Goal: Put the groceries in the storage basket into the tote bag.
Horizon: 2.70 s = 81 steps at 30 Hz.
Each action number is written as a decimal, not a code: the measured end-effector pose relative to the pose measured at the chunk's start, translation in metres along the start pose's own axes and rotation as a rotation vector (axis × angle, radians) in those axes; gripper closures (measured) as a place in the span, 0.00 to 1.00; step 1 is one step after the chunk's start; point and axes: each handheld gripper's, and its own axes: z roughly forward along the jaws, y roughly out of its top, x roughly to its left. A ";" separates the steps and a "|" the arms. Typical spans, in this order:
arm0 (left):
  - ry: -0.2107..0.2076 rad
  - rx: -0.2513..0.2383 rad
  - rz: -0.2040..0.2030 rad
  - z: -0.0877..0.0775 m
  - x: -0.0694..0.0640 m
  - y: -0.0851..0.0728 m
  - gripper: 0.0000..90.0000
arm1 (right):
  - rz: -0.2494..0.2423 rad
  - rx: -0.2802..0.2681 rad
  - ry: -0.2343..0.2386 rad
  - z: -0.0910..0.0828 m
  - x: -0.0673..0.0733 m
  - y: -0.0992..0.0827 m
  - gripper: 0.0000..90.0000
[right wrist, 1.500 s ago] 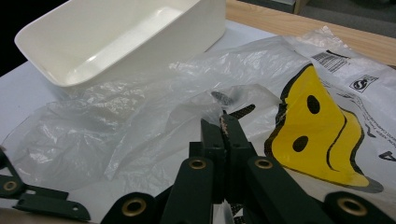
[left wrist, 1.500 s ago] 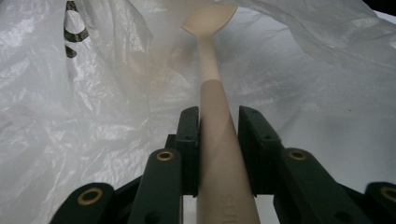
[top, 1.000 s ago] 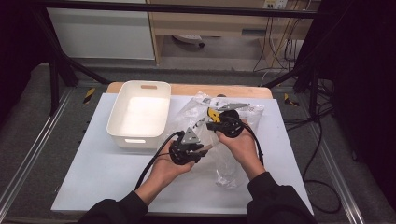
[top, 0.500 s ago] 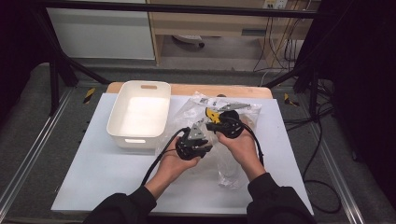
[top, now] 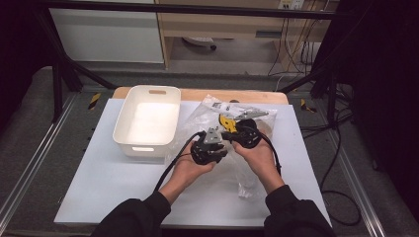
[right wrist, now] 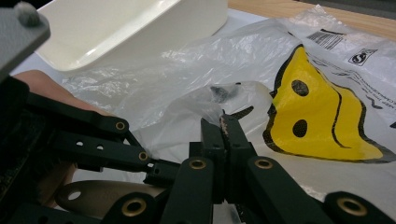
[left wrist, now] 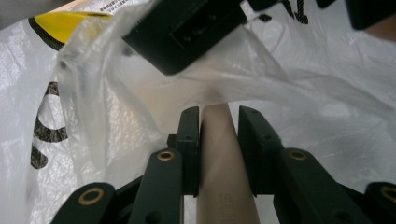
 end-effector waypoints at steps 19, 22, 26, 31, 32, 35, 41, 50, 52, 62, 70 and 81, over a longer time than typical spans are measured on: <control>-0.006 0.016 0.030 0.018 0.014 -0.004 0.78 | -0.003 0.011 -0.008 -0.002 -0.003 -0.003 1.00; -0.001 0.011 0.026 0.020 0.014 -0.005 0.78 | -0.004 0.019 -0.010 -0.002 -0.005 -0.004 1.00; 0.017 0.007 0.050 0.024 0.012 -0.007 0.78 | -0.001 0.024 -0.011 -0.001 -0.006 -0.006 1.00; 0.035 0.016 0.067 0.029 0.009 -0.013 0.78 | 0.006 0.026 -0.009 0.002 -0.007 -0.009 1.00; 0.041 0.017 0.070 0.030 0.009 -0.014 0.78 | 0.007 0.027 -0.009 0.002 -0.007 -0.009 1.00; 0.048 0.022 0.081 0.032 0.009 -0.016 0.78 | 0.007 0.038 -0.008 0.004 -0.007 -0.011 1.00; 0.050 0.016 0.082 0.032 0.010 -0.016 0.78 | 0.008 0.040 -0.006 0.006 -0.007 -0.013 1.00; 0.051 0.009 0.059 0.036 0.017 -0.018 0.78 | 0.003 0.048 -0.004 0.006 -0.007 -0.014 1.00; 0.051 0.006 0.053 0.037 0.018 -0.019 0.78 | 0.000 0.049 -0.004 0.007 -0.008 -0.015 1.00; 0.047 0.022 0.046 0.044 0.023 -0.024 0.78 | 0.007 0.065 -0.005 0.011 -0.010 -0.020 1.00; 0.063 0.032 0.055 0.048 0.023 -0.026 0.78 | 0.009 0.067 -0.009 0.011 -0.011 -0.021 1.00; 0.062 0.033 0.037 0.053 0.025 -0.029 0.78 | 0.013 0.073 -0.009 0.012 -0.011 -0.022 1.00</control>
